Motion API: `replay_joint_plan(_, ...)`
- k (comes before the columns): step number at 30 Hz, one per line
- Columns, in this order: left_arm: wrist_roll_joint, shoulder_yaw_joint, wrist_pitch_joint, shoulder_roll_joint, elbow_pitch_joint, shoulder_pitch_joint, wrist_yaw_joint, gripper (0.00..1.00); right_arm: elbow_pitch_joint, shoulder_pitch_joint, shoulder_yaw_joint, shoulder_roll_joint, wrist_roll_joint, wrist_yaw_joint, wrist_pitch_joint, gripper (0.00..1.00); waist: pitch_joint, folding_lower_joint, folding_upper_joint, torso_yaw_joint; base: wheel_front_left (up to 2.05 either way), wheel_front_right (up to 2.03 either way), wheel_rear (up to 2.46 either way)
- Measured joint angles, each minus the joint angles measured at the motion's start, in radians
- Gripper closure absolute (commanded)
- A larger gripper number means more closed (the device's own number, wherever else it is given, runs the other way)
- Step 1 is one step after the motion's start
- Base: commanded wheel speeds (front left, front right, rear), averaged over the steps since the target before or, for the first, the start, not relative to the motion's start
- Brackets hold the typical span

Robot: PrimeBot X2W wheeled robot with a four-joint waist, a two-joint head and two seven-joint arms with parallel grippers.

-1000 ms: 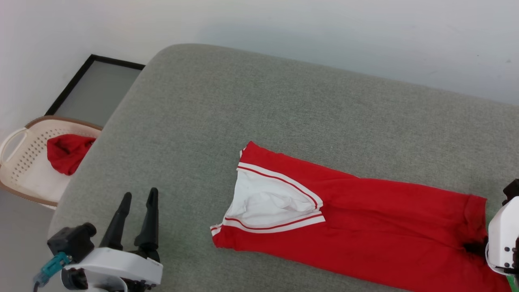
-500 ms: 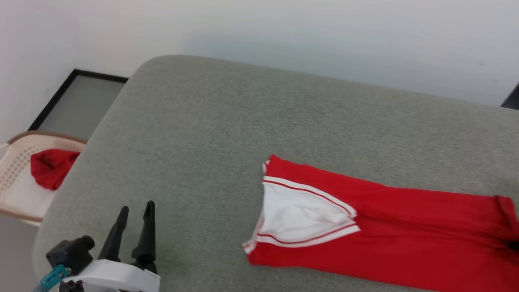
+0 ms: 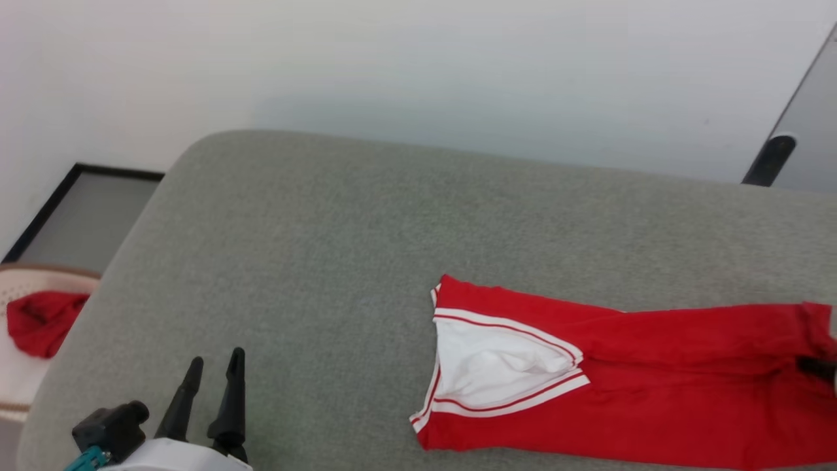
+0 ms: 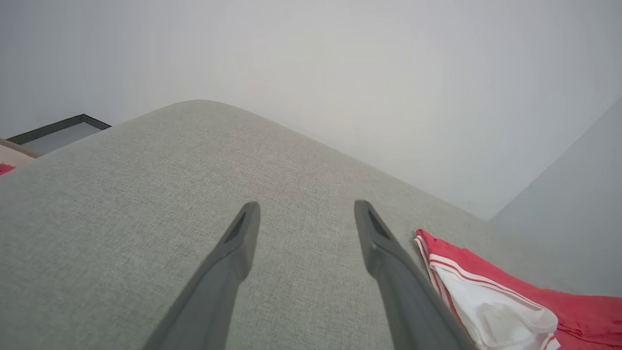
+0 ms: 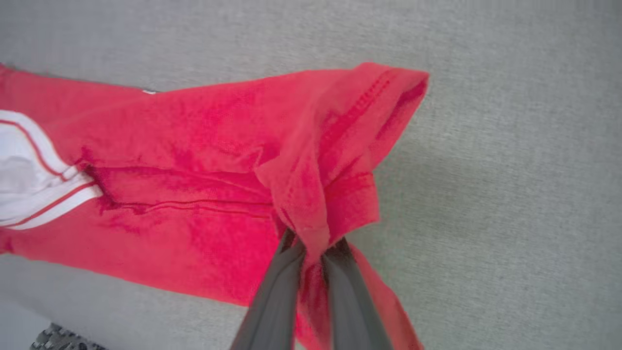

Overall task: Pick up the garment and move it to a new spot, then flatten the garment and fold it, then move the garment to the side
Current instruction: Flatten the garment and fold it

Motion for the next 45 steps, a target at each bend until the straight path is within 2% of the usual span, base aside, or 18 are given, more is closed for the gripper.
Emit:
replay_joint_plan(3,-0.006,0.000,0.008,0.002,-0.002,0.009,0.002,0.00,-0.096,0.020,0.005,0.015,0.026,0.000,0.026,1.00,-0.019,0.0000,0.0000,-0.016,0.00,0.00,0.00)
replay_joint_plan(9,-0.009,-0.002,0.014,0.001,-0.011,0.016,0.010,0.00,-0.261,0.032,0.027,0.101,0.045,0.000,0.073,1.00,-0.049,0.0000,0.0000,-0.038,0.00,0.00,0.00)
replay_joint_plan(12,-0.009,-0.003,0.012,0.000,-0.013,0.020,0.010,0.00,-0.305,0.028,0.044,0.162,0.018,0.000,0.085,1.00,-0.059,0.0000,0.0000,-0.038,0.00,0.00,0.00)
replay_joint_plan(13,-0.009,-0.003,0.012,0.000,-0.013,0.020,0.010,0.00,-0.305,0.028,0.044,0.162,0.018,0.000,0.085,1.00,-0.059,0.0000,0.0000,-0.038,0.00,0.00,0.00)
replay_joint_plan(14,-0.009,-0.004,0.011,-0.004,-0.012,0.021,0.010,0.00,-0.322,0.020,0.058,0.204,0.000,0.000,0.095,1.00,-0.062,0.0000,0.0000,-0.033,0.00,0.00,0.00)
replay_joint_plan(17,-0.009,-0.006,0.010,-0.014,-0.009,0.021,0.010,0.00,-0.337,-0.002,0.080,0.266,-0.028,0.000,0.096,1.00,-0.065,0.0000,0.0000,-0.021,0.00,0.00,0.00)
replay_joint_plan(22,-0.009,-0.017,0.006,-0.028,0.004,0.015,0.007,0.00,-0.321,-0.029,0.116,0.357,-0.084,0.000,0.083,1.00,-0.066,0.0000,0.0000,0.007,0.00,0.00,0.00)
replay_joint_plan(27,-0.009,-0.028,0.003,-0.039,0.022,-0.006,-0.001,0.00,-0.250,-0.058,0.138,0.446,-0.157,0.000,0.034,1.00,-0.065,0.0000,0.0000,0.038,0.00,0.00,0.00)
replay_joint_plan(31,-0.009,-0.032,0.002,-0.048,0.038,-0.019,-0.003,0.00,-0.174,-0.082,0.168,0.497,-0.217,0.000,-0.009,1.00,-0.062,0.0000,0.0000,0.061,0.00,0.00,0.00)
replay_joint_plan(36,-0.009,-0.037,-0.001,-0.053,0.053,-0.033,-0.010,0.00,-0.073,-0.104,0.207,0.525,-0.257,0.000,-0.047,1.00,-0.058,0.0000,0.0000,0.083,0.00,0.00,0.00)
replay_joint_plan(37,-0.009,-0.037,-0.002,-0.053,0.056,-0.033,-0.011,0.00,-0.059,-0.109,0.214,0.527,-0.260,0.000,-0.054,0.61,-0.057,0.0000,0.0000,0.085,0.00,0.00,0.00)
replay_joint_plan(39,-0.009,-0.035,-0.002,-0.053,0.060,-0.035,-0.012,0.00,-0.039,-0.124,0.236,0.530,-0.262,0.000,-0.063,0.15,-0.055,0.0000,0.0000,0.088,0.00,0.00,0.00)
replay_joint_plan(40,-0.011,-0.033,-0.002,-0.053,0.062,-0.036,-0.014,0.00,-0.033,-0.132,0.244,0.530,-0.260,0.000,-0.064,0.00,-0.054,0.0000,0.0000,0.088,0.00,0.00,0.00)
replay_joint_plan(45,-0.017,-0.017,-0.003,-0.051,0.065,-0.033,-0.018,0.00,-0.033,-0.175,0.275,0.524,-0.239,0.000,-0.077,0.00,-0.055,0.0000,0.0000,0.078,0.00,0.00,0.00)
